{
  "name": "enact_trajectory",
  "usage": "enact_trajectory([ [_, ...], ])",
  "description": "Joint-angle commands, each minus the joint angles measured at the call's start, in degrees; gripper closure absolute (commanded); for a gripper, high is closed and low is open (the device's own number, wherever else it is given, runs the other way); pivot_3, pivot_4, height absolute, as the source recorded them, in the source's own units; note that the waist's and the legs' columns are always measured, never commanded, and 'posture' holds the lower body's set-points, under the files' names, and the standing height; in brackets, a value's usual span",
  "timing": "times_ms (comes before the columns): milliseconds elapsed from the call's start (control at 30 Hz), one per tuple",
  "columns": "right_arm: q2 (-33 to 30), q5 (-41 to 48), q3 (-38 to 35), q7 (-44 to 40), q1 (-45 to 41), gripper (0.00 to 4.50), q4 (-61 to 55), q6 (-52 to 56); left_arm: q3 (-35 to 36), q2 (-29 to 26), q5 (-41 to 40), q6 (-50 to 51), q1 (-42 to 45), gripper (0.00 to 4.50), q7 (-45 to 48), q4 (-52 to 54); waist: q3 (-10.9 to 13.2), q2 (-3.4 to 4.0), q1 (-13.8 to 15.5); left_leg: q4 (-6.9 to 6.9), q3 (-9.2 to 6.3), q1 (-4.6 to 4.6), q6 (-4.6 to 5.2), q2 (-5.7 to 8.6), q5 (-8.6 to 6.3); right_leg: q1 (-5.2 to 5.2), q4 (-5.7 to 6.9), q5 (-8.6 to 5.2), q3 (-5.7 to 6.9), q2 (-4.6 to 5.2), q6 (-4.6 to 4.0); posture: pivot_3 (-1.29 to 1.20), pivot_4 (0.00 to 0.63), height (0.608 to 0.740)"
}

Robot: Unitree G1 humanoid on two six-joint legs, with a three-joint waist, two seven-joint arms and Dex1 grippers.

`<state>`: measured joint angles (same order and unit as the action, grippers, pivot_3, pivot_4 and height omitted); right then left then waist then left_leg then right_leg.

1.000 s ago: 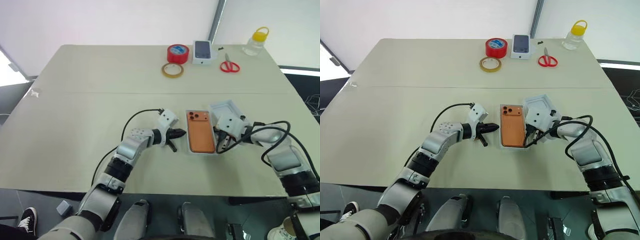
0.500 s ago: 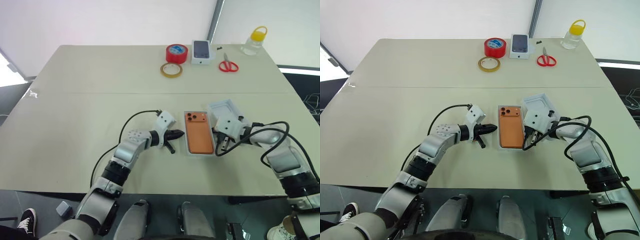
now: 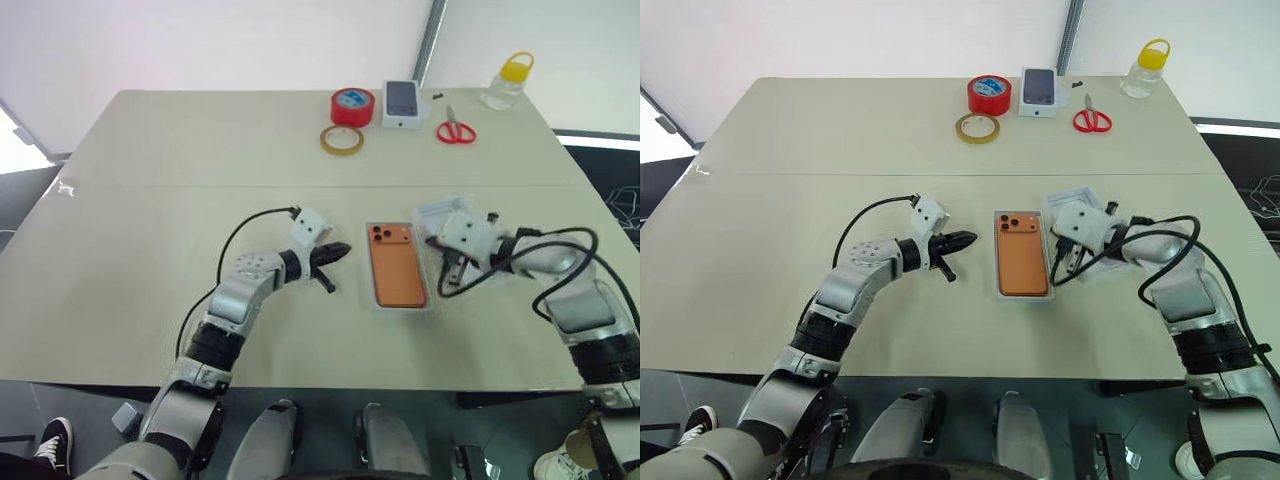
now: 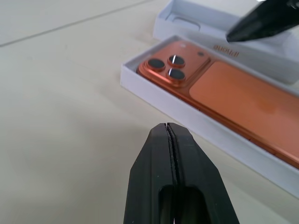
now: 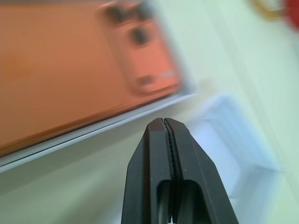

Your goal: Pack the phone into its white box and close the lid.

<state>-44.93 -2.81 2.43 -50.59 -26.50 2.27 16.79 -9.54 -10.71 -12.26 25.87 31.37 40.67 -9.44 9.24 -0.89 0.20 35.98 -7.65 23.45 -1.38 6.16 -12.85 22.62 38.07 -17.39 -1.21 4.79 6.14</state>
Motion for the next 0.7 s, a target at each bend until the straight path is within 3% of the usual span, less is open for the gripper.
enact_trajectory([
  [33, 1.2, 6.4, -4.1, -0.9, -1.9, 3.63, -2.9, 9.3, 2.5, -2.1, -1.9, -1.2, -0.1, 2.62, 1.3, 4.0, 0.0, 0.00, 0.1, 0.00, 0.00, 0.00, 0.00, -0.01, 0.00, -0.01, -0.01, 0.00, 0.00, 0.00, 0.00, 0.00, 0.150, 0.740],
  [200, 2.0, 8.8, -5.4, 2.3, -1.5, 1.13, -5.6, 16.8, 4.6, -6.5, -4.1, -2.3, -2.3, 0.03, 4.9, 6.9, 0.0, 0.02, 0.3, 0.00, 0.01, 0.02, 0.00, 0.02, 0.00, 0.01, -0.02, 0.00, -0.02, 0.04, 0.00, 0.00, 0.150, 0.740],
  [267, 1.9, 9.2, -5.4, 3.4, -0.4, 0.06, -8.4, 20.1, 5.1, -8.7, -4.3, -4.3, -3.9, 0.00, 6.9, 7.8, 0.0, 0.02, 0.1, -0.02, 0.01, 0.02, 0.00, 0.00, 0.00, 0.04, -0.01, 0.00, -0.04, 0.03, -0.01, 0.00, 0.150, 0.740],
  [500, -0.7, 7.8, -3.6, 8.2, 1.8, 0.02, -14.4, 33.2, 7.9, -13.9, -7.0, -12.2, -8.3, 0.00, 13.3, 11.4, 0.0, 0.06, 0.4, -0.04, 0.01, 0.04, 0.25, 0.03, -0.15, 0.06, -0.02, 0.00, -0.04, 0.10, -0.02, 0.00, 0.150, 0.740],
  [700, -4.4, 9.3, 3.7, 6.4, -2.6, 0.02, -17.5, 49.0, 9.6, -17.0, -9.4, -19.2, -11.4, 0.00, 19.7, 13.4, 0.0, 0.11, 0.0, -0.08, 0.02, 0.05, 0.31, 0.02, -0.18, 0.09, -0.04, 0.00, -0.03, 0.11, -0.03, 0.00, 0.150, 0.740],
])
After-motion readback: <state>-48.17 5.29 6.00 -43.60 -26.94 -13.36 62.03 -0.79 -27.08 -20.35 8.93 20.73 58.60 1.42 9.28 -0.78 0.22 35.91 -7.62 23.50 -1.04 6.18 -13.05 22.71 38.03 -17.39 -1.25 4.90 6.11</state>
